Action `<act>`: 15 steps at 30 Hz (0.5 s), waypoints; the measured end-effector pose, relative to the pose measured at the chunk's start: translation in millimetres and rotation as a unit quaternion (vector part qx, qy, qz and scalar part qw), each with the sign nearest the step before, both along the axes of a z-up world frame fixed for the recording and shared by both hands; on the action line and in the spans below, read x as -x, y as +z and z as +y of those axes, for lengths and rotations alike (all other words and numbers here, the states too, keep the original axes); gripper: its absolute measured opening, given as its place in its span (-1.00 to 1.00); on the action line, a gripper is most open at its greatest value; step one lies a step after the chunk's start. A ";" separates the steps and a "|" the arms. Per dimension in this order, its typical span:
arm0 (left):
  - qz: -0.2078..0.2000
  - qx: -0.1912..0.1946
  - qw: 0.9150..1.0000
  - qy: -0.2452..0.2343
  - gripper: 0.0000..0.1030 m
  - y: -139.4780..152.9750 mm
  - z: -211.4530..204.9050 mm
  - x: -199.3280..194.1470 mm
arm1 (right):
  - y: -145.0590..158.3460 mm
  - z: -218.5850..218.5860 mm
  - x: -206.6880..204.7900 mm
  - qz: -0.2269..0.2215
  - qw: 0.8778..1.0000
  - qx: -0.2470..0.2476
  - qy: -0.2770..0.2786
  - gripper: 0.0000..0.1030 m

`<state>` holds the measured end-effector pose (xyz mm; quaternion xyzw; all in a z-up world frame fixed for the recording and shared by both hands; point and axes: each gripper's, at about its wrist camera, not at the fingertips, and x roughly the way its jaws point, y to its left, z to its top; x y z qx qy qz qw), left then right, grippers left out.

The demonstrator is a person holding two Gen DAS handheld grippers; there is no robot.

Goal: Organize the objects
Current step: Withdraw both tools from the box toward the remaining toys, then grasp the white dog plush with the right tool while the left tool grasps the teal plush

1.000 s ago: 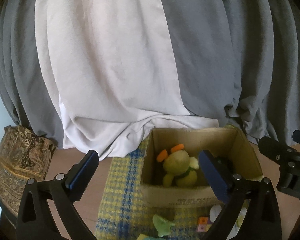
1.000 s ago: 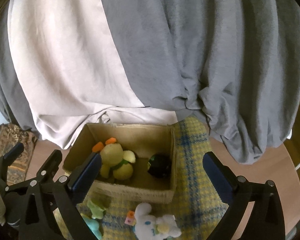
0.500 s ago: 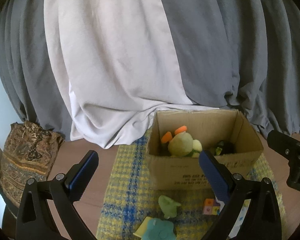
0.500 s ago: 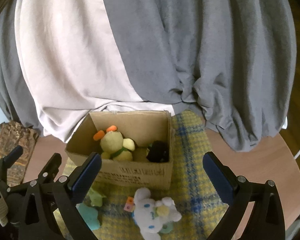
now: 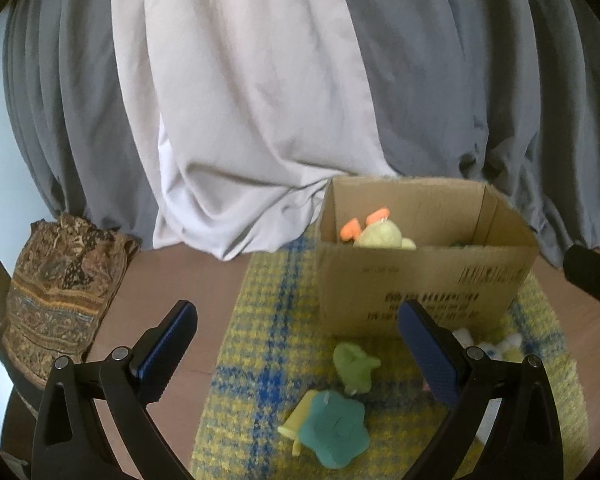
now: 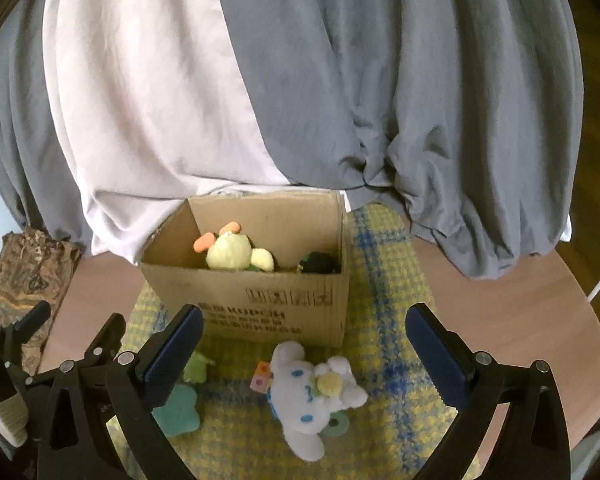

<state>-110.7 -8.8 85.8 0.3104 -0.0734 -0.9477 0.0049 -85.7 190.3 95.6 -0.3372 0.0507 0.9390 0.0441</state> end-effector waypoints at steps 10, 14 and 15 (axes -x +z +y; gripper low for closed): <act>-0.043 -0.003 0.999 -0.005 0.99 -44.1 -2.3 -11.9 | -49.0 3.2 -8.4 -0.052 0.999 0.014 -0.004 0.98; -0.057 -0.003 0.998 -0.008 0.99 -60.3 -0.6 -14.8 | -69.7 3.8 -10.7 -0.075 0.997 0.013 -0.005 0.98; -0.061 -0.005 0.998 -0.008 0.99 -64.1 -0.5 -15.3 | -74.6 3.9 -11.0 -0.081 0.997 0.013 -0.005 0.98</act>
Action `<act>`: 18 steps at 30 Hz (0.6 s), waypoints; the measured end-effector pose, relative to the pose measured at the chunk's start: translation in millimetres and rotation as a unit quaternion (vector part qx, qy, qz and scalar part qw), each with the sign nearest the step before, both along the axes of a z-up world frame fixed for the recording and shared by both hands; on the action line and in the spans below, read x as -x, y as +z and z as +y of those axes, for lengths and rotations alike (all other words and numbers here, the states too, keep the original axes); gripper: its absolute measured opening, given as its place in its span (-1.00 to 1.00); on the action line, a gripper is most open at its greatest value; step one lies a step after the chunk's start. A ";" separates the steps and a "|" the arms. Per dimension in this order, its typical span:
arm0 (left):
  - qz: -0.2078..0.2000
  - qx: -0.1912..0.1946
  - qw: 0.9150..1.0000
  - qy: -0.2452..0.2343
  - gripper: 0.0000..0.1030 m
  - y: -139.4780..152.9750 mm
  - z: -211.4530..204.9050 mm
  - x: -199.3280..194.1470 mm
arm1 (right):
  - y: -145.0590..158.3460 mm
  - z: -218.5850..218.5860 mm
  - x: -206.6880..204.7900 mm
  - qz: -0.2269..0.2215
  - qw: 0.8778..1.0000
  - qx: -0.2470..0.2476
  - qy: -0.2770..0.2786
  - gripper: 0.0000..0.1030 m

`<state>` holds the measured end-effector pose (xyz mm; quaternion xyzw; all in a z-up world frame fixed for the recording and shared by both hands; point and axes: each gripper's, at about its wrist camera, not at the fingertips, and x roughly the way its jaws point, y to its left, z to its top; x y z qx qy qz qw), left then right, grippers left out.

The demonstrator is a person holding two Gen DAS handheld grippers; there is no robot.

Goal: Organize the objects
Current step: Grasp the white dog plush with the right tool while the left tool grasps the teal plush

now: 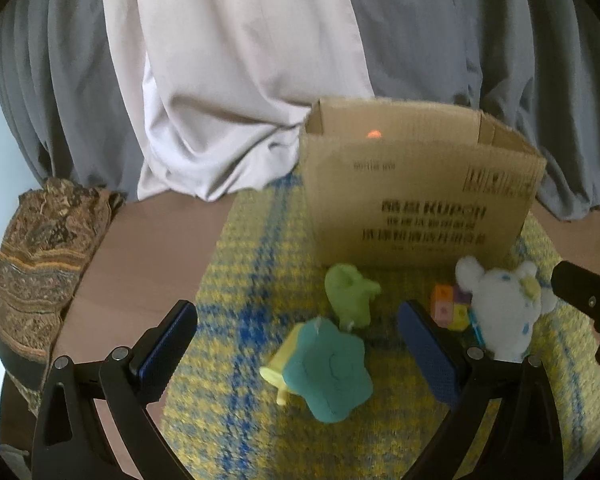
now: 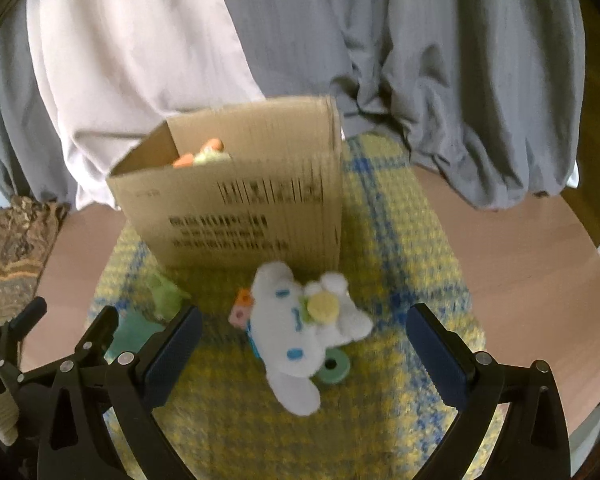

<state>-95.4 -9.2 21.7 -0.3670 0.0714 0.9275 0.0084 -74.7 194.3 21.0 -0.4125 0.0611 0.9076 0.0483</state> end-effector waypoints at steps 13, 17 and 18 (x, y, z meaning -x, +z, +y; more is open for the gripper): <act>-0.044 -0.010 0.999 -0.020 0.99 -44.6 0.3 2.6 | -49.5 -1.9 10.1 -0.054 0.998 0.005 0.005 0.97; -0.056 -0.018 0.998 -0.023 0.99 -54.8 -1.0 8.1 | -60.2 -4.0 16.7 -0.066 0.998 0.003 0.005 0.97; -0.058 -0.019 0.998 -0.023 0.99 -56.5 -1.1 9.5 | -62.2 -4.3 18.9 -0.068 0.998 0.002 0.004 0.97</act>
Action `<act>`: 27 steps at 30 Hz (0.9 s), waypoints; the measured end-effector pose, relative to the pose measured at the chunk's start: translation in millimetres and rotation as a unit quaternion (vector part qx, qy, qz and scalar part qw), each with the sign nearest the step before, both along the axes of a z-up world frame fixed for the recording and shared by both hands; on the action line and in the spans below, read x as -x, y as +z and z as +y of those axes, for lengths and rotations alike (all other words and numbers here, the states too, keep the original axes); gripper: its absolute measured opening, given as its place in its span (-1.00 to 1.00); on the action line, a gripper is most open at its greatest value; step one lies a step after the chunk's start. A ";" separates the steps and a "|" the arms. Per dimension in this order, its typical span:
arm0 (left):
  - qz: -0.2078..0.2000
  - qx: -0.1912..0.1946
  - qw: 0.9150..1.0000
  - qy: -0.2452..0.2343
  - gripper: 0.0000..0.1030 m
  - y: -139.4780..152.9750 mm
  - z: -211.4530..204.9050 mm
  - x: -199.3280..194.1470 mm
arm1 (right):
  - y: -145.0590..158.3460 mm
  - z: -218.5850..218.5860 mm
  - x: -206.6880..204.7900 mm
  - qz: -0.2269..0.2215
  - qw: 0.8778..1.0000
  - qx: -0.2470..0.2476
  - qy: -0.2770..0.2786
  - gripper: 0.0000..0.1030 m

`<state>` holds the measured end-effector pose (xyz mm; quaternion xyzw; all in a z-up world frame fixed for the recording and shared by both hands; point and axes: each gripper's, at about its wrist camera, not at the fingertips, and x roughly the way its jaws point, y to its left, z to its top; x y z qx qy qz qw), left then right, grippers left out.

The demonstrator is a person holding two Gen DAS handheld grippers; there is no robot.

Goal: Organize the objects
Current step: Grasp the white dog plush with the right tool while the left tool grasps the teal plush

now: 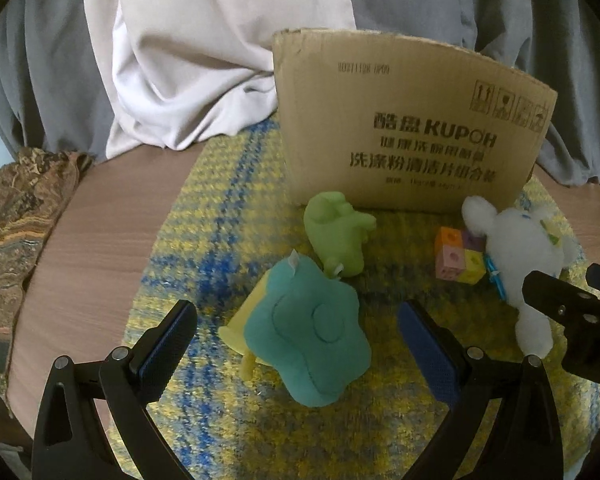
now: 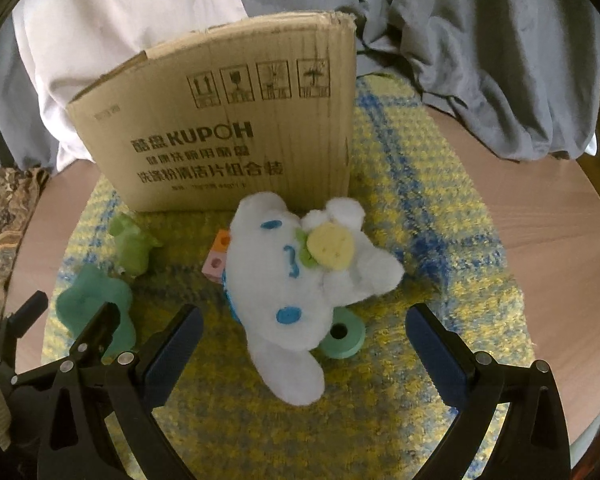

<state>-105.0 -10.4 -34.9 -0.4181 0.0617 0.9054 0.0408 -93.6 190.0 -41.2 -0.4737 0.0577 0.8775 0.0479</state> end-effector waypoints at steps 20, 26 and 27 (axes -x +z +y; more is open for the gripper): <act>-0.019 -0.010 1.000 -0.007 0.38 -20.7 -1.7 14.4 | -31.0 5.6 26.1 -0.036 0.999 0.033 0.001 0.66; -0.015 -0.010 1.000 -0.008 0.10 -15.3 -0.3 10.0 | -28.2 4.7 24.1 -0.032 0.999 0.040 0.005 0.48; -0.013 -0.012 1.000 -0.010 0.10 -14.2 -0.6 8.8 | -27.1 5.1 23.0 -0.030 0.999 0.042 0.005 0.45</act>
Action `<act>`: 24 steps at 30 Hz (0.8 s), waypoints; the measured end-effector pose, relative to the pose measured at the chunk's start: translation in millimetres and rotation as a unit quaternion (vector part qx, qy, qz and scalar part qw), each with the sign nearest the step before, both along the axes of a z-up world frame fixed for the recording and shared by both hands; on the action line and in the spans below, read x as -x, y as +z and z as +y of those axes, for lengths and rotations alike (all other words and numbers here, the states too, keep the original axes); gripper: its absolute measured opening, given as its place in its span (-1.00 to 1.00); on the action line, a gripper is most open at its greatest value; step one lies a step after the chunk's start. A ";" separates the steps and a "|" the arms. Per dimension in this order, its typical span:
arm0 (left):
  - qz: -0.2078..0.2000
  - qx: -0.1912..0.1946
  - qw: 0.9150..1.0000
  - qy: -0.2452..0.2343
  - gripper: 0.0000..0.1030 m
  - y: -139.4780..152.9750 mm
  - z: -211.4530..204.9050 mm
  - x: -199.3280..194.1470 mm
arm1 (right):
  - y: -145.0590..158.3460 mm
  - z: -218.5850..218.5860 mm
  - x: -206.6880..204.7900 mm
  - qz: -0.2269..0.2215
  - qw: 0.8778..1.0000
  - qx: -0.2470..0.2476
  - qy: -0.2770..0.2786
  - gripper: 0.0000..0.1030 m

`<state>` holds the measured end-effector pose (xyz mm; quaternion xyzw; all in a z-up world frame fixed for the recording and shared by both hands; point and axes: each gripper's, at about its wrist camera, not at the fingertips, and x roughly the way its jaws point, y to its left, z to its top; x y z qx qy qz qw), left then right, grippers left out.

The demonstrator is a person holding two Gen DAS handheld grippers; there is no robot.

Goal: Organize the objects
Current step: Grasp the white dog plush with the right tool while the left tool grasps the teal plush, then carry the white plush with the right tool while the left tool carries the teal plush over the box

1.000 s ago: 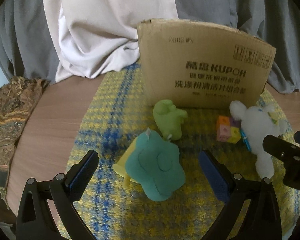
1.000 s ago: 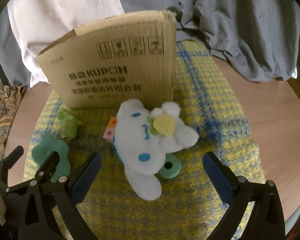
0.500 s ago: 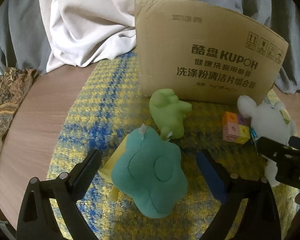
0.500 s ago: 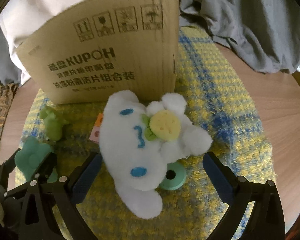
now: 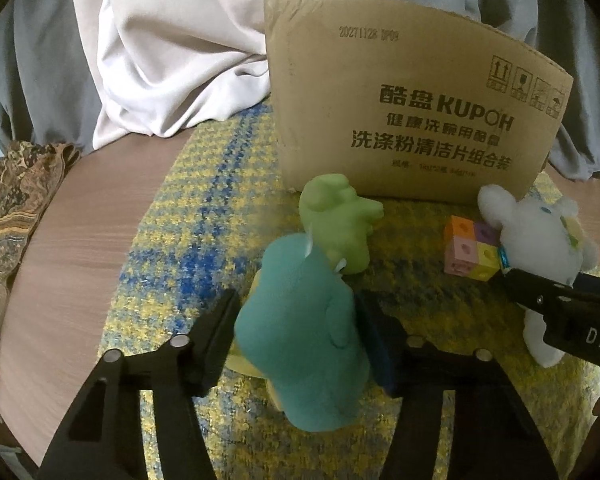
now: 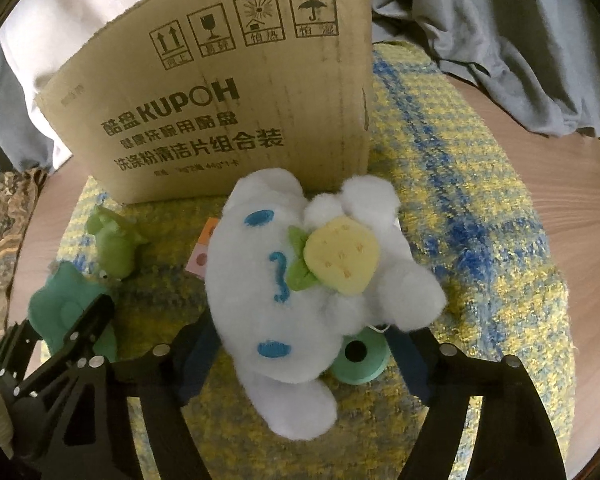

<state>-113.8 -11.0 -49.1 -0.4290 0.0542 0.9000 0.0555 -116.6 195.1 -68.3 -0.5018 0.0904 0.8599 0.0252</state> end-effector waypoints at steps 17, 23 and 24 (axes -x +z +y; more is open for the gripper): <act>0.018 -0.027 0.999 -0.014 -0.44 29.7 -0.7 -18.8 | 38.1 4.1 -27.1 0.042 0.999 0.009 0.001 0.38; 0.027 -0.026 0.999 -0.015 -0.47 39.9 3.2 -24.2 | 49.1 6.7 -30.8 0.053 0.999 0.011 0.001 0.38; 0.028 -0.027 0.999 -0.016 -0.47 42.0 3.3 -25.2 | 50.3 8.0 -30.9 0.055 0.998 0.011 0.001 0.38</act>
